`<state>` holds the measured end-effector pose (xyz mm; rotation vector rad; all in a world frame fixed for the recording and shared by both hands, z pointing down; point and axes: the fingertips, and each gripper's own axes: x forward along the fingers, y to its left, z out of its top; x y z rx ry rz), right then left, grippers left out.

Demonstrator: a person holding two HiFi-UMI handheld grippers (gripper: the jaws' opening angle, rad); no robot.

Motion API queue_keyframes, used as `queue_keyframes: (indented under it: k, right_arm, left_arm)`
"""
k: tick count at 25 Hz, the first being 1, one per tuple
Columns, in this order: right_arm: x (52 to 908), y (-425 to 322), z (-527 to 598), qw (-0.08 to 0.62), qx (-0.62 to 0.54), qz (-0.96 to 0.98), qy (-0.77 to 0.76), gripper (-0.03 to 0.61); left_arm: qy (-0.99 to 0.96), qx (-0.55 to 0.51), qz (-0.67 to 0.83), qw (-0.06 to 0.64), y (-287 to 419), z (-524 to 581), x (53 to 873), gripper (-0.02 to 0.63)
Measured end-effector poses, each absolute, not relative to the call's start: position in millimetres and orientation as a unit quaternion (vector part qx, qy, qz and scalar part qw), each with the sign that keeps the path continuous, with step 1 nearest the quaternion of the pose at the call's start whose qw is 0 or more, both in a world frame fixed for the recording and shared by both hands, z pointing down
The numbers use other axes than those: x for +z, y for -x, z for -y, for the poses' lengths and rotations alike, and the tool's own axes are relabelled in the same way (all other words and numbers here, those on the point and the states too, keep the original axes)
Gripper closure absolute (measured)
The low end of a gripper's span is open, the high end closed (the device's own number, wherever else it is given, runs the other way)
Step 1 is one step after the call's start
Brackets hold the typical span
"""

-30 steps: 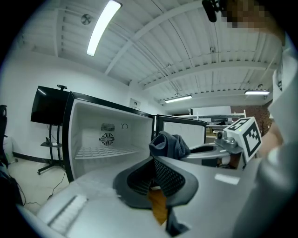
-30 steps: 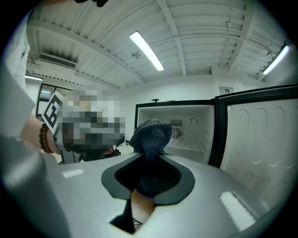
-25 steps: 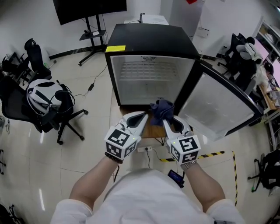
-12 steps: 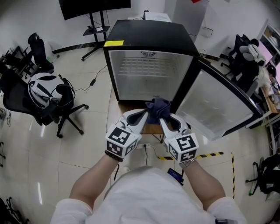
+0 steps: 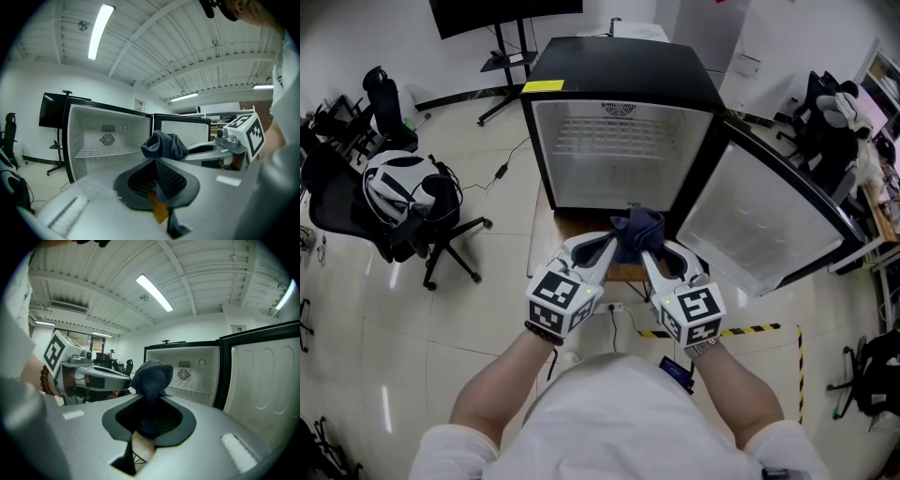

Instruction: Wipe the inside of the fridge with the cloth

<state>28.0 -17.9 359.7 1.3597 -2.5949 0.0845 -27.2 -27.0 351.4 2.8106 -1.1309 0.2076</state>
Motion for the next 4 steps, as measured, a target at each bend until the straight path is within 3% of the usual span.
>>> queue_keyframes:
  k: [4]
  right_arm:
    - [359.8,-30.3,16.3,0.105,0.029,0.881,-0.461,0.514]
  left_arm:
    - [-0.924,0.069,0.373,0.052,25.5,25.5,352.5,0.609]
